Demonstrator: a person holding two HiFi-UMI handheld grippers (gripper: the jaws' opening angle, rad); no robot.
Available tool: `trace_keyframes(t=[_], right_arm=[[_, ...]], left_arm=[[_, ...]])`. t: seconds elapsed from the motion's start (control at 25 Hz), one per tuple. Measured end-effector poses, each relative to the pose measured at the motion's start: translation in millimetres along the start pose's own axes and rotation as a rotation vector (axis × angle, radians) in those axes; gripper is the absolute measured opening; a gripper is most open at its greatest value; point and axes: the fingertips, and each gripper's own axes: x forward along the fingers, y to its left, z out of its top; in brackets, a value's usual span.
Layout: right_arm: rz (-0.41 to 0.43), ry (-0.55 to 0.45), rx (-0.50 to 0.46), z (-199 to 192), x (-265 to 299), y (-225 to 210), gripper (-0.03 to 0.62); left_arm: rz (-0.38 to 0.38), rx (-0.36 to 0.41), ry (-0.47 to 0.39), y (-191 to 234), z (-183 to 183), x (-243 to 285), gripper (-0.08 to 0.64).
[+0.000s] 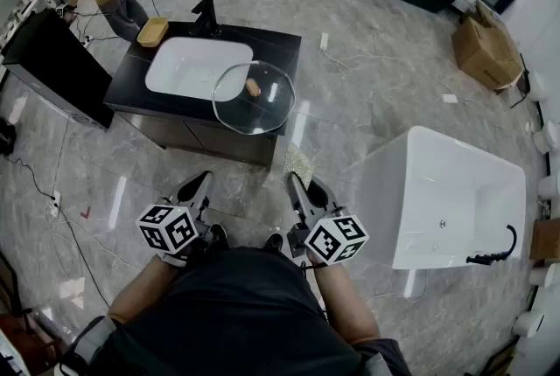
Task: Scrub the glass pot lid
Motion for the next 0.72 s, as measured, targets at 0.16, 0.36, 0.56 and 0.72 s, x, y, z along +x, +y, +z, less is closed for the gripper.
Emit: trace_keyframes(t=[0.16, 0.36, 0.56, 0.72], right_arm=[[0.006, 0.009, 0.010, 1.3, -9.4, -10.0, 0.061], [0.022, 0.022, 0.016, 3.0, -17.1, -27.1, 0.061], [0.047, 0.042, 0.011, 7.9, -24.0, -43.7, 0.061], [0.056, 0.068, 0.004, 8.2, -20.3, -57.3, 0.063]], left_arm=[[0.011, -0.002, 0.001, -11.4, -5.6, 4.4, 0.000], [0.034, -0.017, -0.003, -21.5, -15.3, 12.8, 0.000], [0.059, -0.026, -0.007, -36.0, -25.3, 21.4, 0.000], [0.095, -0.044, -0.010, -34.1, -28.3, 20.6, 0.000]])
